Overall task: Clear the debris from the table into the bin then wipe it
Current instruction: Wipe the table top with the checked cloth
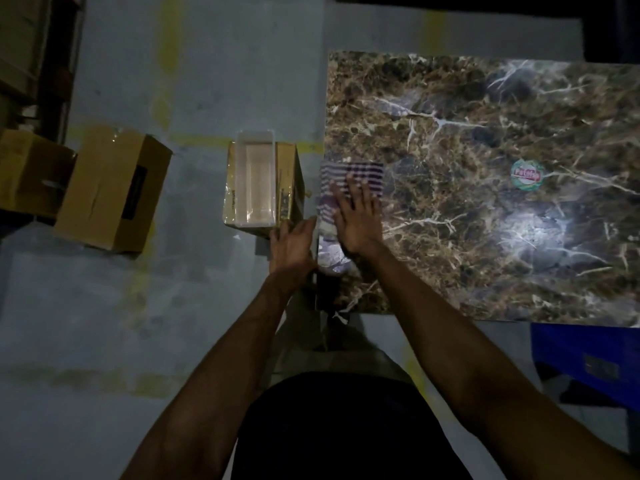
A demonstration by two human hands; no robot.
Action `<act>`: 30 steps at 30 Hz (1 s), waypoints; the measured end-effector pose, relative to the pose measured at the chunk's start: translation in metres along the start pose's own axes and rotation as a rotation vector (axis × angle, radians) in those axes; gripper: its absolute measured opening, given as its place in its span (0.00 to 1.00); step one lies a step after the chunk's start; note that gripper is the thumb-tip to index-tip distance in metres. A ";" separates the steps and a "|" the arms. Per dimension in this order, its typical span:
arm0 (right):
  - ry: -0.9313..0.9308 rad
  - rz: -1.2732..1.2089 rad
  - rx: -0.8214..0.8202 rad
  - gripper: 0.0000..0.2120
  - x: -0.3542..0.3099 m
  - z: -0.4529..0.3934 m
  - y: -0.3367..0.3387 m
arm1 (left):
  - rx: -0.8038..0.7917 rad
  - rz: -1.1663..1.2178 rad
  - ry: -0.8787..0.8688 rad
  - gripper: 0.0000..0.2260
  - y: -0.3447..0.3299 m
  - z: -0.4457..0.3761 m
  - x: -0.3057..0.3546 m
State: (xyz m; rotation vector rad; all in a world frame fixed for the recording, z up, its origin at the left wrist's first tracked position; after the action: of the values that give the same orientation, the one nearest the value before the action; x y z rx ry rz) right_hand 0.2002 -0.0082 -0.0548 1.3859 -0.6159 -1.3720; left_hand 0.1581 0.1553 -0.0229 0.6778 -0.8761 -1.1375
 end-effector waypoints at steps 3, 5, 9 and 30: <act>0.188 0.038 -0.073 0.27 0.002 0.026 -0.004 | 0.013 -0.010 -0.042 0.36 0.003 0.001 -0.001; 0.206 0.035 -0.070 0.27 0.022 0.041 0.007 | 0.081 -0.025 -0.079 0.37 -0.002 0.007 -0.005; -0.006 0.009 0.007 0.27 0.032 0.012 0.019 | 0.172 -0.132 -0.109 0.39 -0.008 0.008 -0.005; 0.172 0.072 -0.079 0.27 0.025 0.003 0.009 | 0.090 -0.314 -0.179 0.57 -0.018 -0.010 0.000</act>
State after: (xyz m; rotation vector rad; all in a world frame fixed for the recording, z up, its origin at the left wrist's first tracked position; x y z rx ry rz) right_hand 0.2059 -0.0343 -0.0559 1.3876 -0.4884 -1.1932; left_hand 0.1579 0.1505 -0.0422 0.8168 -1.0006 -1.4630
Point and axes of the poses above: each hand's wrist, its own z-axis away from the middle knuckle, its own y-axis out of the back of the hand, x = y × z, the point moved 3 cm from there along -z, towards the middle knuckle, and after that the axes turned 10 degrees about y, right-handed, at the moved point
